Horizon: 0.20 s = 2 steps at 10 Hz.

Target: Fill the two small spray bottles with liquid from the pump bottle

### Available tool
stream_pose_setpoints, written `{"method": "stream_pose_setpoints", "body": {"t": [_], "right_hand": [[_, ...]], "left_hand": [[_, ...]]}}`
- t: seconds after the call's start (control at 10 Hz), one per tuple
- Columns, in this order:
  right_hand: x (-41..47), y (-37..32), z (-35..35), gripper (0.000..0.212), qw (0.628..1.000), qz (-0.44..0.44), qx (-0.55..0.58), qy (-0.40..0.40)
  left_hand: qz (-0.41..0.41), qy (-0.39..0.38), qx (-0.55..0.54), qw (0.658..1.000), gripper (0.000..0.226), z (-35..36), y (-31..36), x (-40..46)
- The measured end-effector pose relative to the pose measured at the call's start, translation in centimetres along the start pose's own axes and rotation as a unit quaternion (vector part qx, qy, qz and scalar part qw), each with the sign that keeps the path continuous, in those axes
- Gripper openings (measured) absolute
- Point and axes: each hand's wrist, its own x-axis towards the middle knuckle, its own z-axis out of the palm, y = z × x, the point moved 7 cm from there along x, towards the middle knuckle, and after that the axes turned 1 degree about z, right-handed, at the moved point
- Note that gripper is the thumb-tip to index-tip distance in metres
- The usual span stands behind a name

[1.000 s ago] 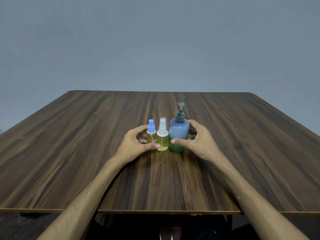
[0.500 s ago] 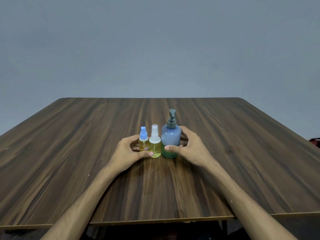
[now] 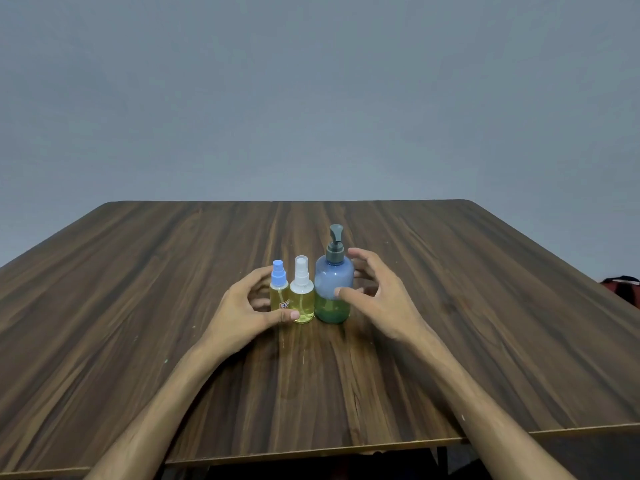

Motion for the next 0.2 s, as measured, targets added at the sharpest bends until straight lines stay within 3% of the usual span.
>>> {"method": "stream_pose_setpoints", "body": {"t": [0.2], "right_hand": [[-0.7, -1.07, -1.15, 0.048, 0.994, -0.055, 0.023, 0.09]], "left_hand": [[-0.007, -0.019, 0.007, 1.0, 0.066, 0.8, 0.2, -0.57]]}}
